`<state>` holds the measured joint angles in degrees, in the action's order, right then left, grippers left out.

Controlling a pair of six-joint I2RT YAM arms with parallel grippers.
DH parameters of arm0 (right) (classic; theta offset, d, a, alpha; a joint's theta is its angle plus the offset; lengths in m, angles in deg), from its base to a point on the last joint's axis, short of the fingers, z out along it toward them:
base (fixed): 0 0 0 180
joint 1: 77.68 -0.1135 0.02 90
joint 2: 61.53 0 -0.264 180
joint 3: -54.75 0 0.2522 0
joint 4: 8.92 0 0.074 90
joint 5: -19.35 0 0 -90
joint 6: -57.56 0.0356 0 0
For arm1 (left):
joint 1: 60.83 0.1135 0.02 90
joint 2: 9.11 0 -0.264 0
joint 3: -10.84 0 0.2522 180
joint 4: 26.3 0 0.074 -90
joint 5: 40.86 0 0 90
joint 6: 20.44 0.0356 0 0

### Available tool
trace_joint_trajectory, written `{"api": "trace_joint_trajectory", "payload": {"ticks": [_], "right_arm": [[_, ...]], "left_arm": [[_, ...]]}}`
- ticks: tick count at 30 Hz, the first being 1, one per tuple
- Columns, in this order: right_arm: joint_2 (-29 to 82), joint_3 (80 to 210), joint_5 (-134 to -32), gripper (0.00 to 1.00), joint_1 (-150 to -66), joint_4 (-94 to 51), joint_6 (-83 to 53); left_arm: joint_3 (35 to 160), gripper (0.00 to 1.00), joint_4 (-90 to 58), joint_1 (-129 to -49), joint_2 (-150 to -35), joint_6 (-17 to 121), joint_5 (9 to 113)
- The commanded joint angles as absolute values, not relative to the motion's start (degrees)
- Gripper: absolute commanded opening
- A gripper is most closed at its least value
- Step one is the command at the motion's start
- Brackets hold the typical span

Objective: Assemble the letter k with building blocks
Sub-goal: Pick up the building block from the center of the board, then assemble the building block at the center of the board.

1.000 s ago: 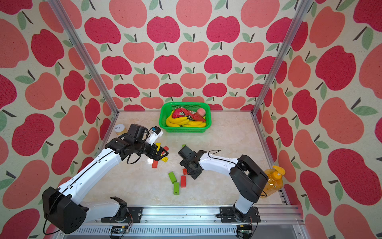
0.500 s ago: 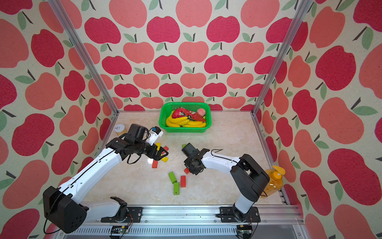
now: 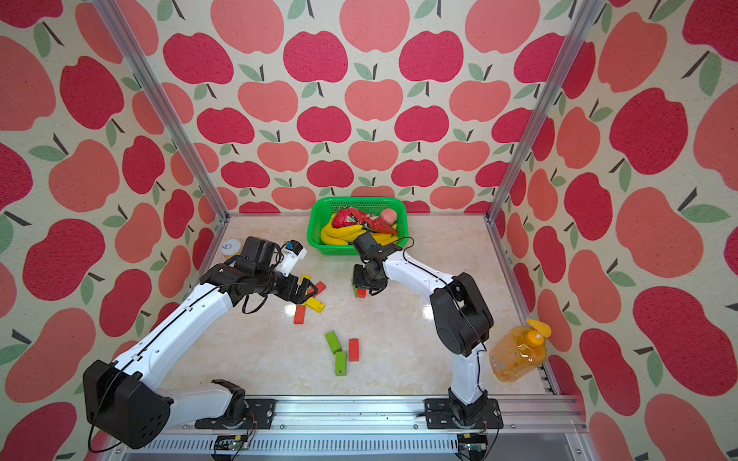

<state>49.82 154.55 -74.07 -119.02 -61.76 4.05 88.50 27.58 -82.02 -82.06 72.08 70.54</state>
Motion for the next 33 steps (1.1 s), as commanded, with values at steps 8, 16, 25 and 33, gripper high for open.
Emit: {"api": "trace_joint_trajectory", "payload": {"ticks": [8,16,25,33], "right_arm": [[51.35,156.83,-77.28,0.2,-118.98,-72.67,-10.06],[52.24,154.5,-81.36,0.21,-118.99,-71.43,-10.13],[55.88,156.29,-82.62,0.21,-119.02,-70.95,-9.57],[58.04,158.5,-82.41,0.21,-118.97,-70.9,-7.11]], "left_arm": [[89.25,0.98,28.57,-76.4,-85.33,73.72,70.09],[89.79,0.98,28.59,-72.91,-87.51,73.52,71.29],[89.81,0.98,28.51,-72.67,-88.96,73.63,71.82],[89.93,0.98,28.42,-72.42,-89.27,73.42,72.69]]}}
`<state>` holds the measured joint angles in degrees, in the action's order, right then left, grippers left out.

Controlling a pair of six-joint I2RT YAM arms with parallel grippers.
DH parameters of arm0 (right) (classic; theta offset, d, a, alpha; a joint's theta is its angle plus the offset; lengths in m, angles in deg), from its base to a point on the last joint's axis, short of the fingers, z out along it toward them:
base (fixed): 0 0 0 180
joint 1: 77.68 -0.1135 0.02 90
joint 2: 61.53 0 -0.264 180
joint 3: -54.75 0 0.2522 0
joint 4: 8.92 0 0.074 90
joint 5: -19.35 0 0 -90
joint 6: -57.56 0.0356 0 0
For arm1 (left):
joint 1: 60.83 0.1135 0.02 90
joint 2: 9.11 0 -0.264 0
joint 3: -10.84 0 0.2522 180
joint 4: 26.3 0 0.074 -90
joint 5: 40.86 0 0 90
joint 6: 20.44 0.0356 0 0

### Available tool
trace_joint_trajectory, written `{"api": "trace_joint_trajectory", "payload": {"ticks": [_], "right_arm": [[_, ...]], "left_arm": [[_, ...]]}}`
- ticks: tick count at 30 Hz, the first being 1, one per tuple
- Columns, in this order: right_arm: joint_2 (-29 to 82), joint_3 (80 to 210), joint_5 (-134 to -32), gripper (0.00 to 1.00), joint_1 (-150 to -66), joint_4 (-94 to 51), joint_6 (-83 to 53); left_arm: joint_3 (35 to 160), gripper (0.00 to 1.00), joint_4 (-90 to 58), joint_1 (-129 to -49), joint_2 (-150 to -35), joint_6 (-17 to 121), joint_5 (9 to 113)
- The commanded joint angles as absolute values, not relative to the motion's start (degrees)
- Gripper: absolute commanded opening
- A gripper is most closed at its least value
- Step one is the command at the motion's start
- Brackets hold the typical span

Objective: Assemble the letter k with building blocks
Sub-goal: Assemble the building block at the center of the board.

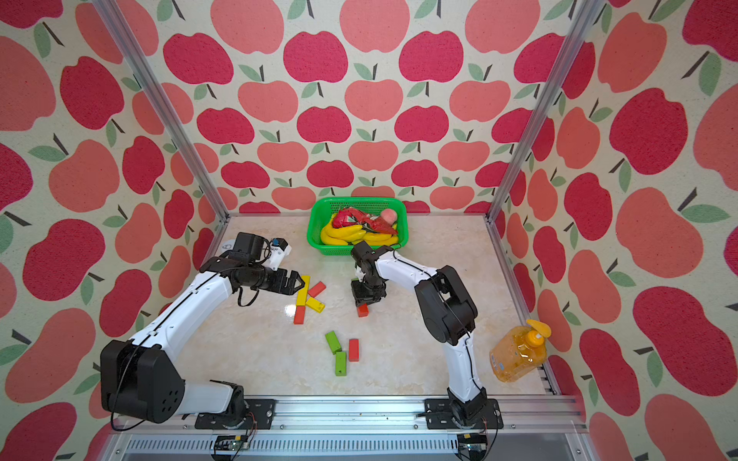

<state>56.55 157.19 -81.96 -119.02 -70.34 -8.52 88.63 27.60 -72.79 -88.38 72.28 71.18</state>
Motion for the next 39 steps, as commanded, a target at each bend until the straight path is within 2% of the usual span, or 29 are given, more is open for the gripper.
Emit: {"api": "trace_joint_trajectory", "payload": {"ticks": [1,39], "right_arm": [[58.32,158.71,-82.17,0.22,-118.9,-70.98,-6.71],[63.16,162.79,-78.28,0.22,-118.2,-71.87,0.46]], "left_arm": [[89.93,0.98,28.33,-72.36,-89.35,73.36,72.88],[89.81,0.98,28.28,-72.52,-89.09,73.21,74.61]]}}
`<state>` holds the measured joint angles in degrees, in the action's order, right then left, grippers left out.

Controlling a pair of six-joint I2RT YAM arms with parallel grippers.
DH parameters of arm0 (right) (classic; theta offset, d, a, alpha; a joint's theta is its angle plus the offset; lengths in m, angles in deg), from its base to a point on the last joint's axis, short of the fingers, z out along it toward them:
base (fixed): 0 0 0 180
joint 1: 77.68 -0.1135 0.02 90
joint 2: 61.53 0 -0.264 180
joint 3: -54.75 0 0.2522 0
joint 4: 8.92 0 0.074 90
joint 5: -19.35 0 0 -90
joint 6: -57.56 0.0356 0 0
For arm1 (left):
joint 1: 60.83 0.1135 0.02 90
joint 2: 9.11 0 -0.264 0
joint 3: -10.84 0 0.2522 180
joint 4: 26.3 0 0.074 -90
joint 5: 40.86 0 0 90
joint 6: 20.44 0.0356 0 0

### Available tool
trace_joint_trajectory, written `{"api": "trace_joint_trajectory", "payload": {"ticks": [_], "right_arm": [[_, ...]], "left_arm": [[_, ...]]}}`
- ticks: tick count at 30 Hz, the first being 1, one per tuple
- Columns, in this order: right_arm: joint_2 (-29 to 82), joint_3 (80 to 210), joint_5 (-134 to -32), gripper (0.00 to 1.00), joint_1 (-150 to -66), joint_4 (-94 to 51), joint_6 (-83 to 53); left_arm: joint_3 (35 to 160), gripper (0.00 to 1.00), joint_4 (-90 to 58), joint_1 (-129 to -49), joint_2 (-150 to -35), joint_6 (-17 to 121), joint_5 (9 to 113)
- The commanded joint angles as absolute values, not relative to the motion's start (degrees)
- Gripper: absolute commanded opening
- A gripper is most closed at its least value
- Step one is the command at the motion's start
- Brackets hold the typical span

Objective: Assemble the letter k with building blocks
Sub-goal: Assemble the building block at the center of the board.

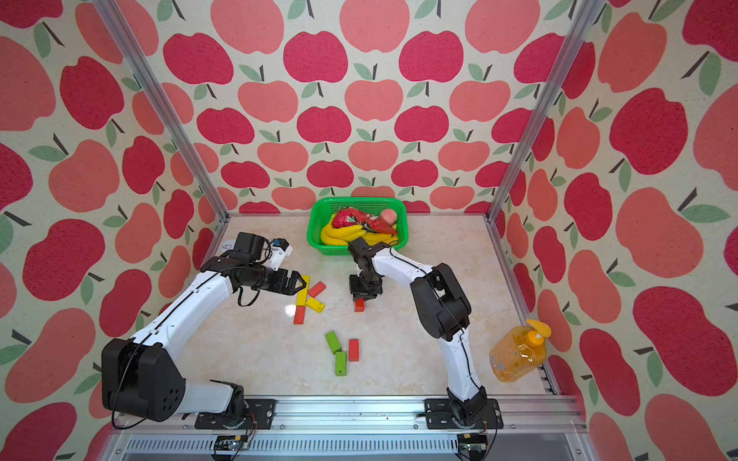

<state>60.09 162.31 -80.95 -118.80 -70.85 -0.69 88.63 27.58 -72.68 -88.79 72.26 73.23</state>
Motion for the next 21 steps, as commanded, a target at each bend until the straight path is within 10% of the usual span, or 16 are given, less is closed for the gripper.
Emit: {"api": "trace_joint_trajectory", "payload": {"ticks": [1,21], "right_arm": [[63.3,162.94,-78.21,0.22,-118.12,-71.9,0.43],[63.86,162.99,-78.39,0.25,-117.89,-72.79,0.95]], "left_arm": [[89.87,0.98,28.25,-72.51,-89.09,73.23,74.55],[89.96,0.98,28.38,-72.45,-89.0,73.25,75.05]]}}
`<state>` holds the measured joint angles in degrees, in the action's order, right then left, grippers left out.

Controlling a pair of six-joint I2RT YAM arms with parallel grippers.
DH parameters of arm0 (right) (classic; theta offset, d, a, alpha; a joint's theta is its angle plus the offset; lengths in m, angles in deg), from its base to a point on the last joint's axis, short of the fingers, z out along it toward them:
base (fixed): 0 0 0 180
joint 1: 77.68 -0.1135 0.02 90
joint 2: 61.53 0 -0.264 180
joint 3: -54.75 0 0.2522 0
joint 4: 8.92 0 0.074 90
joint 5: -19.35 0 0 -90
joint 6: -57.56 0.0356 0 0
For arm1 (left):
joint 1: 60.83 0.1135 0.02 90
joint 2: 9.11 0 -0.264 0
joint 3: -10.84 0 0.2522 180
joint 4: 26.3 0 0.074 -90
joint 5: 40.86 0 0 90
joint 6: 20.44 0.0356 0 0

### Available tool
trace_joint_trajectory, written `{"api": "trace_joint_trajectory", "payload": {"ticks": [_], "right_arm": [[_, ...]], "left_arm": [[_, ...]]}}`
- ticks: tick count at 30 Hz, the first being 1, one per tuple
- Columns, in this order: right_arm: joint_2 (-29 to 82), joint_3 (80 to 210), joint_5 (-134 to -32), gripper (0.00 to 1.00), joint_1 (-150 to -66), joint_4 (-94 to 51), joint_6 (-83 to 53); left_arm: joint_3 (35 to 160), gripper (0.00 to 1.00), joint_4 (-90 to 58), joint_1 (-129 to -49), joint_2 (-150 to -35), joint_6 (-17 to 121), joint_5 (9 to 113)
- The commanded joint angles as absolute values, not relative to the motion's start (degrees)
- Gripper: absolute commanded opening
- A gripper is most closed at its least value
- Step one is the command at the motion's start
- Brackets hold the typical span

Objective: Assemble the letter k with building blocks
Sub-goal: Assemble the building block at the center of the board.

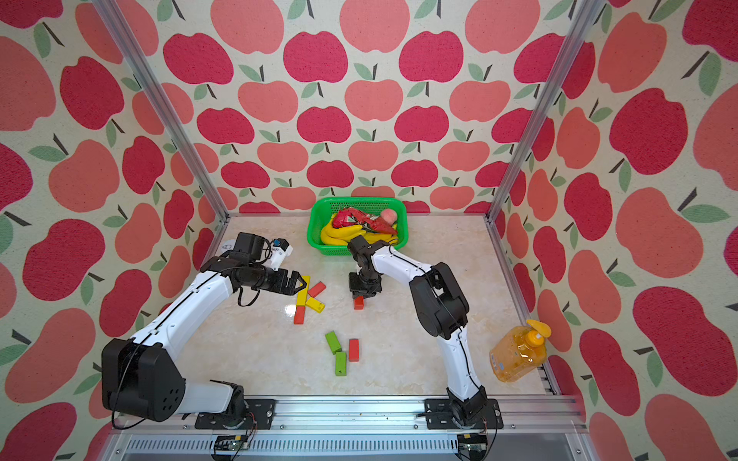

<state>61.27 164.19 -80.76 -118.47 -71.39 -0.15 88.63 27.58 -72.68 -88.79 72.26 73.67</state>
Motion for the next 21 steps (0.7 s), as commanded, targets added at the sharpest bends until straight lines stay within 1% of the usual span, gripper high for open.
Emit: {"api": "trace_joint_trajectory", "payload": {"ticks": [1,4,8,11,14,21], "right_arm": [[63.94,162.99,-78.68,0.25,-117.98,-72.66,0.96],[64.26,163.08,-79.21,0.26,-117.94,-72.55,1.21],[64.39,163.21,-78.82,0.31,-117.9,-72.61,1.22],[64.29,163.09,-78.83,0.38,-117.87,-72.58,1.22],[63.99,162.95,-78.82,0.42,-117.97,-72.22,1.31],[63.32,162.82,-78.48,0.45,-117.92,-71.78,1.4]], "left_arm": [[89.95,0.98,28.35,-72.48,-89.0,73.27,75.06],[89.92,0.98,28.42,-72.6,-89.0,73.26,75.0],[89.83,0.98,28.42,-72.56,-89.0,73.41,75.04],[89.81,0.98,28.42,-72.59,-89.0,73.35,74.98],[89.92,0.98,28.42,-72.59,-89.09,73.35,75.11],[89.9,0.98,28.35,-72.52,-89.0,73.43,75.01]]}}
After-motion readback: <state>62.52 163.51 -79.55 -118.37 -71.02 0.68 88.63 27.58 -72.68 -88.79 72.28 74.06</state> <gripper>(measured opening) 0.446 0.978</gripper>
